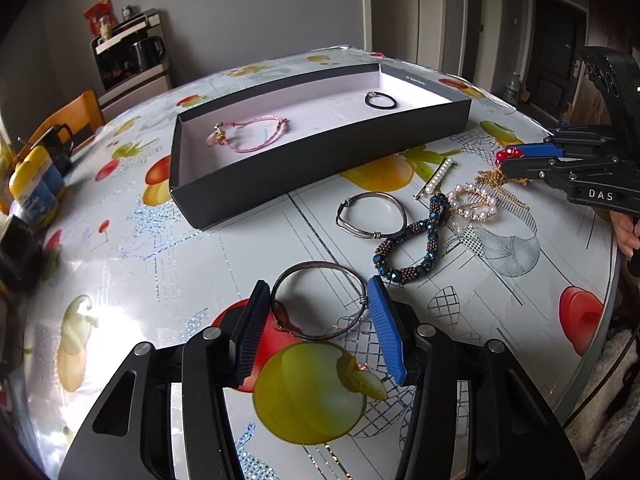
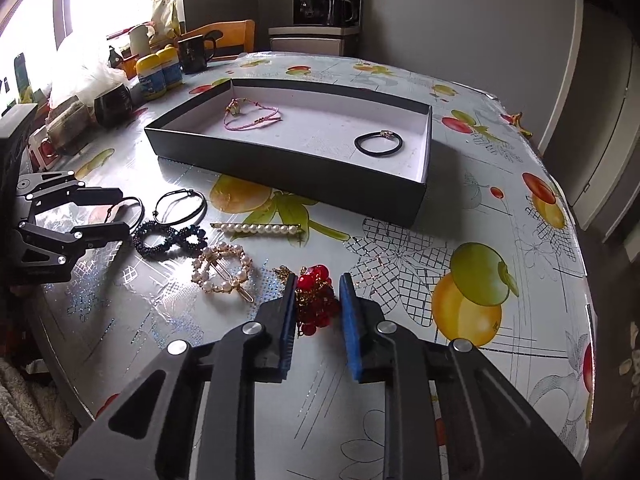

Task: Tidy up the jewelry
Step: 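Carry the bangle and brooch into the box and open both tools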

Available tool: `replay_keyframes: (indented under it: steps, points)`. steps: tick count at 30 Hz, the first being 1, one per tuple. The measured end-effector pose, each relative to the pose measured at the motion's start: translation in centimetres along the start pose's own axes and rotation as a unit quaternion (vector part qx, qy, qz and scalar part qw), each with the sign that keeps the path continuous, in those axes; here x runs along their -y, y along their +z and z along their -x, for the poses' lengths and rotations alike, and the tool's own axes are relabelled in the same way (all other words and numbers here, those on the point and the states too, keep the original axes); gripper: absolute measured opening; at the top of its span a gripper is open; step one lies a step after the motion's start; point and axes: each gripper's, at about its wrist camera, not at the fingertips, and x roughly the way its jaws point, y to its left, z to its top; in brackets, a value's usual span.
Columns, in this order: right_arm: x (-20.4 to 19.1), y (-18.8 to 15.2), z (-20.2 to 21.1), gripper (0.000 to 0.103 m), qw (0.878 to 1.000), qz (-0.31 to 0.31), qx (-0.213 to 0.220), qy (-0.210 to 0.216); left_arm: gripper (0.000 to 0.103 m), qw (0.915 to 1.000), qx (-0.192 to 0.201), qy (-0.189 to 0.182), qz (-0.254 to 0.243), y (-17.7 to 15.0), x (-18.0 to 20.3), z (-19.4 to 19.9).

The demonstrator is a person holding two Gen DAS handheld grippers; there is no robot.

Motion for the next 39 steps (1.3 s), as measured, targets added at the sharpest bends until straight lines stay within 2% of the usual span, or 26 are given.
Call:
replay_keyframes:
  steps: [6, 11, 20, 26, 33, 39]
  points:
    - [0.1, 0.7, 1.1, 0.02, 1.0, 0.0, 0.014, 0.004, 0.053, 1.0, 0.001, 0.007, -0.005, 0.0, 0.1, 0.4]
    - [0.0, 2.0, 2.7, 0.02, 0.999, 0.003, 0.034, 0.008, 0.053, 0.9997, 0.021, 0.013, 0.004, 0.7, -0.8, 2.3]
    - [1.4, 6.4, 5.1, 0.02, 0.997, 0.001, 0.083, 0.003, 0.053, 0.9978, 0.063, 0.022, 0.005, 5.5, -2.4, 5.0]
    - [2.6, 9.4, 4.7, 0.02, 0.995, -0.009, 0.098, 0.0, 0.053, 0.9973, 0.066, 0.027, 0.018, 8.9, -3.8, 3.4]
    - [3.5, 11.3, 1.7, 0.02, 0.996, -0.028, 0.081, 0.004, 0.053, 0.9974, 0.053, 0.031, 0.037, 11.5, -4.9, 0.5]
    - [3.8, 11.2, -1.8, 0.02, 0.998, -0.05, 0.048, 0.009, 0.053, 0.9976, 0.012, 0.032, 0.06, 12.2, -6.0, -3.2]
